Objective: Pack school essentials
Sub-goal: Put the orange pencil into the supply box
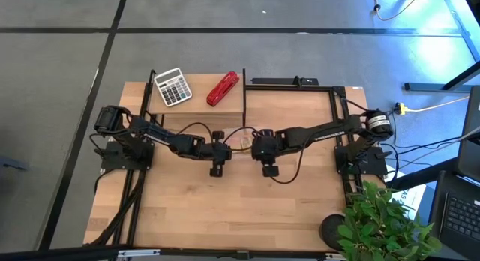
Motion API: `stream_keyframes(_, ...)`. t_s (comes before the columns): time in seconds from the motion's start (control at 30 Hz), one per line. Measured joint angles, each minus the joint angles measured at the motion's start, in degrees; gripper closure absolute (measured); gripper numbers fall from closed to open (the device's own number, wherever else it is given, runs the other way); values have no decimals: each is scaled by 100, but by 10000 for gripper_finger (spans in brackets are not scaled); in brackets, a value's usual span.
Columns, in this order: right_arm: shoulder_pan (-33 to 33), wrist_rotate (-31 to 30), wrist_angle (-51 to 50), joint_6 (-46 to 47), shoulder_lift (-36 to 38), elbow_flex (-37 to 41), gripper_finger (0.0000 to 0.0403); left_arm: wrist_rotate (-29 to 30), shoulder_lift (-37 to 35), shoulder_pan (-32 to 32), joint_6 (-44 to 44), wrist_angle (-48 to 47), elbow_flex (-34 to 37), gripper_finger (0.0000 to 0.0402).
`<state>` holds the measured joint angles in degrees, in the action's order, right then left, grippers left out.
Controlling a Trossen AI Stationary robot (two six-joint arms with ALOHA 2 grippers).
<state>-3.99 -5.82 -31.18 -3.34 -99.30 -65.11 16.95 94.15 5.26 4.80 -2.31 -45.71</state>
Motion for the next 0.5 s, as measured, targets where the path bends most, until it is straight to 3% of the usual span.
stream_keyframes(0.5, -37, -55, -139, 12, 8, -87, 313, -187, 0, 2, 189, -27, 0, 324)
